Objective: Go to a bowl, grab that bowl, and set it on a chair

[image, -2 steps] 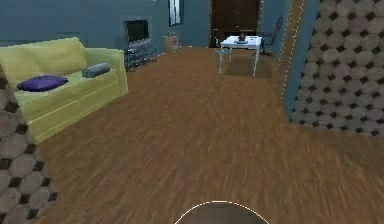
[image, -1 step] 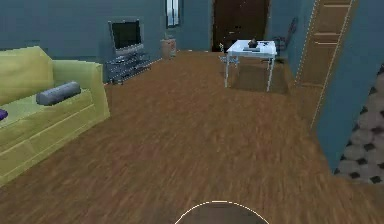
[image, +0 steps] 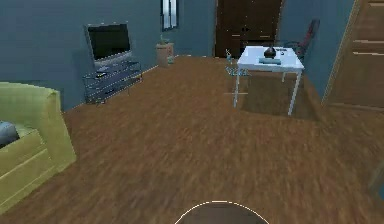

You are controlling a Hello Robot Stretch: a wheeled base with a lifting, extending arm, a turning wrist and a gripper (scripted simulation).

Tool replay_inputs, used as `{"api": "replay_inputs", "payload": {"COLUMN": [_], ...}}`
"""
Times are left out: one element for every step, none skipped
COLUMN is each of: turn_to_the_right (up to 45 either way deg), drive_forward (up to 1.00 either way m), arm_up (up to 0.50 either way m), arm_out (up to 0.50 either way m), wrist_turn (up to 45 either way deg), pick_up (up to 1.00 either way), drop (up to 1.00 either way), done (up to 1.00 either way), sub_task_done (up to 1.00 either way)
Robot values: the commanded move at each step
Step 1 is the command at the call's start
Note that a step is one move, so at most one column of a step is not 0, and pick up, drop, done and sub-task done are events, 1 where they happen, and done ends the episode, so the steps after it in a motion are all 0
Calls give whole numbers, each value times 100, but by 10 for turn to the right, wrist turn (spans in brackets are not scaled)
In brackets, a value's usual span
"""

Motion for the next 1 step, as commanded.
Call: {"api": "replay_inputs", "payload": {"turn_to_the_right": [0], "drive_forward": [100], "arm_up": [0], "arm_out": [0], "wrist_turn": [0], "pick_up": [0], "drop": [0], "done": [0], "sub_task_done": [0]}}
